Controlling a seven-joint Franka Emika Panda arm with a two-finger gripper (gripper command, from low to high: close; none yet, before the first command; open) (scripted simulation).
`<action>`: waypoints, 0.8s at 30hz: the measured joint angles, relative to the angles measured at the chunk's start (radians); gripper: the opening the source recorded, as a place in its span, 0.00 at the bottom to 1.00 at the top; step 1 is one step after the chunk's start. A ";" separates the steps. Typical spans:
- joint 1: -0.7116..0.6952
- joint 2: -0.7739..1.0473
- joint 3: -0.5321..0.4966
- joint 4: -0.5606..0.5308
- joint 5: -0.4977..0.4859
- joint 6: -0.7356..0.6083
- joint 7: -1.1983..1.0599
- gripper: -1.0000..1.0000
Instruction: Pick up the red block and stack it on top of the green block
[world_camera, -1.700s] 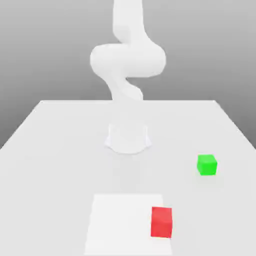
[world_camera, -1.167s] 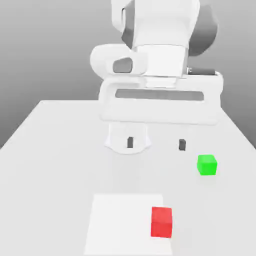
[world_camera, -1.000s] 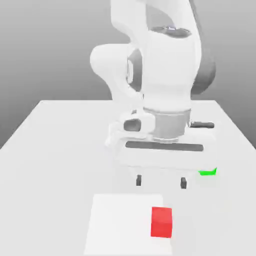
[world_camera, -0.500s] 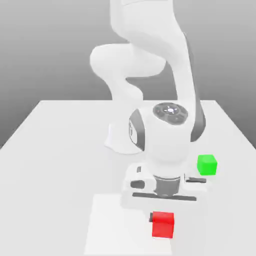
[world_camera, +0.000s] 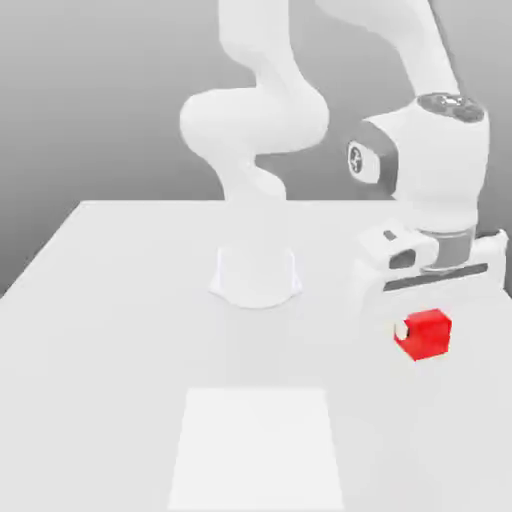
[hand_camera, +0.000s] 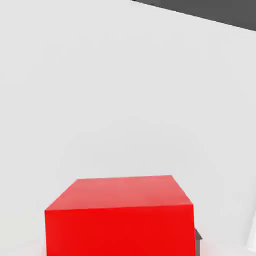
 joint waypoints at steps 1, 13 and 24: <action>0.034 -0.025 0.015 -0.021 0.018 -0.004 -0.014 0.00; 0.175 -0.082 0.177 -0.167 -0.004 0.074 -0.020 0.00; 0.073 0.147 0.220 -0.169 -0.215 0.301 0.124 1.00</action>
